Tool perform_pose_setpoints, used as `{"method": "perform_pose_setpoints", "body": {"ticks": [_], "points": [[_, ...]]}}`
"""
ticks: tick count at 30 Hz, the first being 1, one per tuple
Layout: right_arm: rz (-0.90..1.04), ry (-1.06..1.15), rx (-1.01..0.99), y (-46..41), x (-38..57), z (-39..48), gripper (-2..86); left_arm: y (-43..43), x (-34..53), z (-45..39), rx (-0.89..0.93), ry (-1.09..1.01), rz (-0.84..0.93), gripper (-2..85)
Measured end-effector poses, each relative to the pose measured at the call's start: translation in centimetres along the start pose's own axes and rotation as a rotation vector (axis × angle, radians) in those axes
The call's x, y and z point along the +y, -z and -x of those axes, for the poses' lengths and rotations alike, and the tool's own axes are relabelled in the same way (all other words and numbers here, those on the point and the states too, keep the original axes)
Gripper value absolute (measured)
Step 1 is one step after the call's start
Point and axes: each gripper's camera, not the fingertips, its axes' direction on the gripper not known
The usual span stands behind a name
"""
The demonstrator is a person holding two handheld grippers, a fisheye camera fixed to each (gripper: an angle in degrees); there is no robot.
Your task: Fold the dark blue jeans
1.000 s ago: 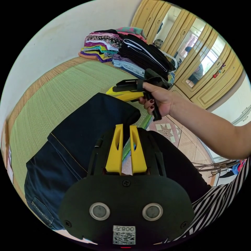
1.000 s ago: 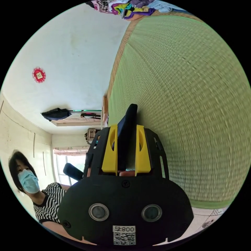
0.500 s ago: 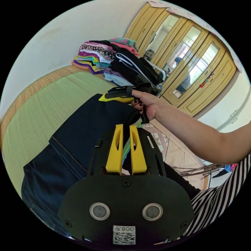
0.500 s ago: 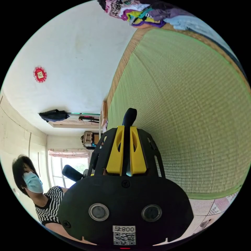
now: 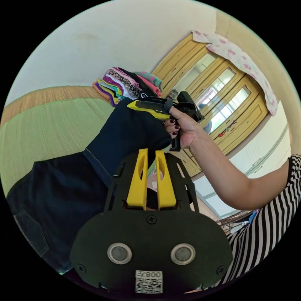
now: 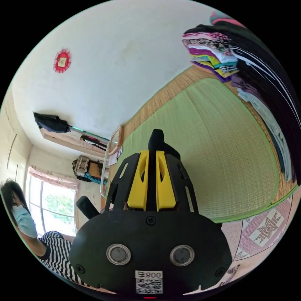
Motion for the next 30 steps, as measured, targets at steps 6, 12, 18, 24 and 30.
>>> {"method": "perform_pose_setpoints", "body": {"ticks": [6, 12, 18, 24, 30], "points": [[0.077, 0.151, 0.096, -11.6, 1.3, 13.1, 2.5, 10.4, 7.0, 6.8, 0.016, 0.153, -0.144, 3.0], [0.186, 0.239, 0.122, -25.2, 4.2, 23.1, 2.7, 19.8, 15.8, 13.8, 0.007, 0.313, -0.276, 3.3], [0.301, 0.317, 0.145, -38.2, 7.5, 31.0, 2.8, 27.9, 24.0, 19.8, -0.012, 0.434, -0.389, 3.4], [0.39, 0.356, 0.181, -49.5, 10.4, 36.0, 2.7, 33.5, 31.1, 25.5, -0.009, 0.55, -0.474, 3.4], [0.444, 0.362, 0.198, -58.1, 12.5, 38.7, 3.1, 37.5, 36.2, 30.1, -0.006, 0.626, -0.508, 3.2]]}}
